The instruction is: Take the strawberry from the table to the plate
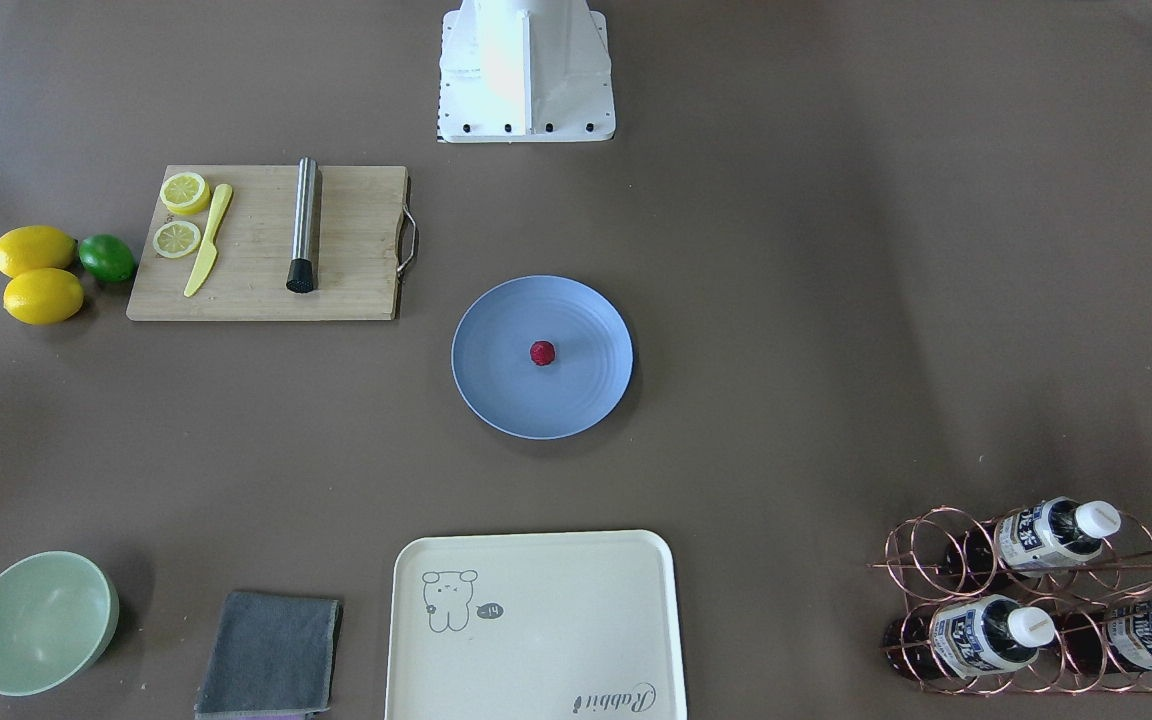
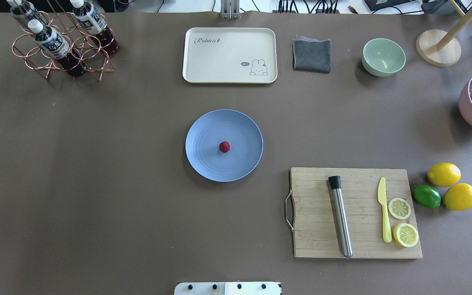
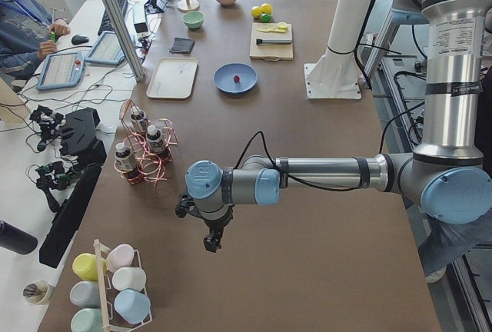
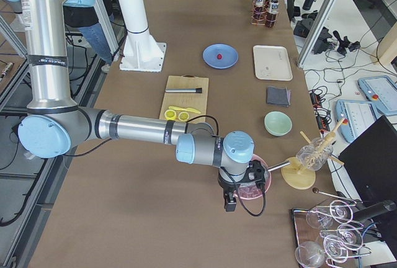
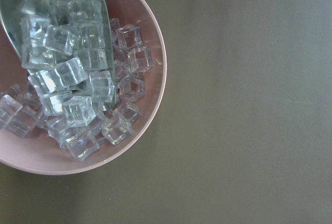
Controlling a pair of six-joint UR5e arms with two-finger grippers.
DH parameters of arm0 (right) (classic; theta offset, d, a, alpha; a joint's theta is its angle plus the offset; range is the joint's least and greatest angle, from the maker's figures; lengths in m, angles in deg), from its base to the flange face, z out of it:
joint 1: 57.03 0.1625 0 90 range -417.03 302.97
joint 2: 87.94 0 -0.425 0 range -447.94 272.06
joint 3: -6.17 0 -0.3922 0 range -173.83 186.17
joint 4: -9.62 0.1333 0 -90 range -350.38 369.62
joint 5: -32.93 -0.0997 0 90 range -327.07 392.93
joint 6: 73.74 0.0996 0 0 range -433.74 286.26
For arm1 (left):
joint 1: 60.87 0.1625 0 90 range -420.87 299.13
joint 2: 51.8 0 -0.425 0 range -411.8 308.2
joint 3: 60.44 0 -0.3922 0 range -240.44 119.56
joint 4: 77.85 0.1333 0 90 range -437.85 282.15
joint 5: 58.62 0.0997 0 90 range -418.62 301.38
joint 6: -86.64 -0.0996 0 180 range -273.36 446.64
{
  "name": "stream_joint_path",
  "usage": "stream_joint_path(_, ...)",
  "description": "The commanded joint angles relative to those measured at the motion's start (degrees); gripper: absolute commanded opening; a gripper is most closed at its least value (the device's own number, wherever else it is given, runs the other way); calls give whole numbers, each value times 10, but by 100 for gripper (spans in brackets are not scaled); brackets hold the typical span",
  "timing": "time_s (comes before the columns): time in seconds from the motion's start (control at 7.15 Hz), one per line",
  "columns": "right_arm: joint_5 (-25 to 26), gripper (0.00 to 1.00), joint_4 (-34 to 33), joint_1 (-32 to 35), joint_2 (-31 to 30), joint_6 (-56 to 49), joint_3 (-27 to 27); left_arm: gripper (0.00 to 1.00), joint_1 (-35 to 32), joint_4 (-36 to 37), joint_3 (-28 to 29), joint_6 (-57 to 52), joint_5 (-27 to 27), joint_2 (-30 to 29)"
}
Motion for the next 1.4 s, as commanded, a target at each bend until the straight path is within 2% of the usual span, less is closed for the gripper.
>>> stream_joint_path(0.0,-1,100,0,0,-3,0,0,98,-1,2,6,2,-79,-1)
stream_joint_path(0.42,-1,100,0,-1,-3,0,0,98,-3,-2,20,0,-80,8)
stream_joint_path(0.7,-1,100,0,-1,-3,-1,0,98,-32,-1,20,0,-38,2)
stream_joint_path(1.26,0,100,1,-1,-3,-1,1,98,-42,-1,20,2,-39,0)
